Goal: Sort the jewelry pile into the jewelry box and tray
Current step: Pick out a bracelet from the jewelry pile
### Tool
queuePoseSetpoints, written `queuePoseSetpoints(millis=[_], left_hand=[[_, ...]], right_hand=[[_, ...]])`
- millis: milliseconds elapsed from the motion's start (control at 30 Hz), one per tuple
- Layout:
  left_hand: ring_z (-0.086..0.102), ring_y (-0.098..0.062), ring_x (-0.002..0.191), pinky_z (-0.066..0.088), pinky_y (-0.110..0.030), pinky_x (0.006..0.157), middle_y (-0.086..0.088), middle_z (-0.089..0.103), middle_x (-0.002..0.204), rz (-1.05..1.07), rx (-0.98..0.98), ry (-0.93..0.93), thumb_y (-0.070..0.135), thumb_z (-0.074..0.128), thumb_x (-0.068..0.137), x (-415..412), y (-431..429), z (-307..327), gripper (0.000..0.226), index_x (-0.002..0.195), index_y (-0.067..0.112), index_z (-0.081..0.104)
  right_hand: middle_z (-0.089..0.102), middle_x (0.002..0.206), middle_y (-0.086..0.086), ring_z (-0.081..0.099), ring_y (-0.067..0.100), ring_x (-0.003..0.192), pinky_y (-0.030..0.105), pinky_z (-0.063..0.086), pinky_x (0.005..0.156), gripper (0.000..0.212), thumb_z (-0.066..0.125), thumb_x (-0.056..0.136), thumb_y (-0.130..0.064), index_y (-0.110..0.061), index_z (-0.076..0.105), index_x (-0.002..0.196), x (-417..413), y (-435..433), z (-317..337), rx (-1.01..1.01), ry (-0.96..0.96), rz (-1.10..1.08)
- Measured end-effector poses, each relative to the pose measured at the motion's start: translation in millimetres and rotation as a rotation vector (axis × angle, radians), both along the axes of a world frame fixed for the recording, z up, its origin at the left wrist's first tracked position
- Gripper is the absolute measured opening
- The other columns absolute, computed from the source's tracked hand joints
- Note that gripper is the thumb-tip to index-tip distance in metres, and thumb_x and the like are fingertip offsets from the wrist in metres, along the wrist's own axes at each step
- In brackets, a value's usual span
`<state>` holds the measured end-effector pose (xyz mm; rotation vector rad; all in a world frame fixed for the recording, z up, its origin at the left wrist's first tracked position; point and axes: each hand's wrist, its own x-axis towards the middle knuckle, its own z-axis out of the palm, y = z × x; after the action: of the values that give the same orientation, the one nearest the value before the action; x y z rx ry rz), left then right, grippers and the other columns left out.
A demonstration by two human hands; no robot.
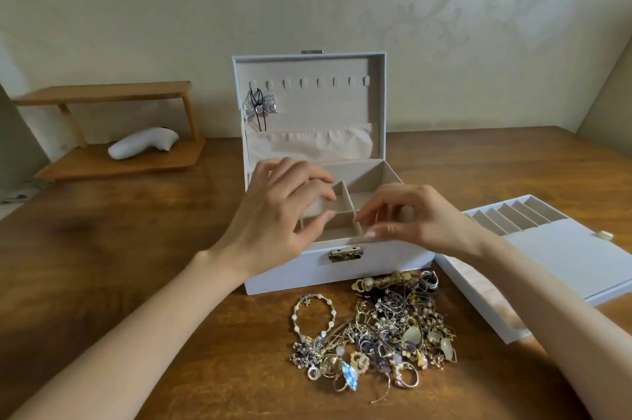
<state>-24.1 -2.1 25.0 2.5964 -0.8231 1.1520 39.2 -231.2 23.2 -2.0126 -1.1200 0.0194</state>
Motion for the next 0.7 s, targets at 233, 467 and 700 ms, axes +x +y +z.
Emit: queuePoseSetpoints(millis=[233,467,700], left_hand=[[0.056,-0.015,0.082,0.045,-0.029,0.075,-0.002,0.065,0.086,-0.123,0.089,-0.011,0.021,0.064,0.086,-20,-6,-4,0.015,0.076,0.009,0.066],[0.043,-0.008,0.044,0.034,-0.017,0.044,0.008,0.049,0.051,-0.301,0.127,0.503,0.033,0.057,0.090,-44,-25,-10,0.020,0.078,0.017,0.057],[0.043,-0.004,0.060,0.035,-0.016,0.055,0.006,0.055,0.074,0.018,0.253,0.985,0.056,0.063,0.079,-37,-29,-16,0.035,0.092,0.026,0.052]], right_hand=[[0.058,0.058,-0.013,0.052,0.004,0.054,0.009,0.032,0.053,0.016,0.068,0.083,-0.041,-0.025,0.072,0.084,-62,1,3,-0.324,-0.133,0.148],[0.046,0.064,-0.012,0.042,-0.003,0.056,0.020,0.031,0.054,0.038,0.064,0.076,-0.061,-0.033,0.056,0.101,-69,7,-8,-0.722,-0.088,-0.069],[0.056,0.055,-0.022,0.054,-0.009,0.056,0.015,0.039,0.053,0.017,0.071,0.080,-0.042,-0.033,0.057,0.076,-66,4,-7,-0.619,0.101,-0.074]])
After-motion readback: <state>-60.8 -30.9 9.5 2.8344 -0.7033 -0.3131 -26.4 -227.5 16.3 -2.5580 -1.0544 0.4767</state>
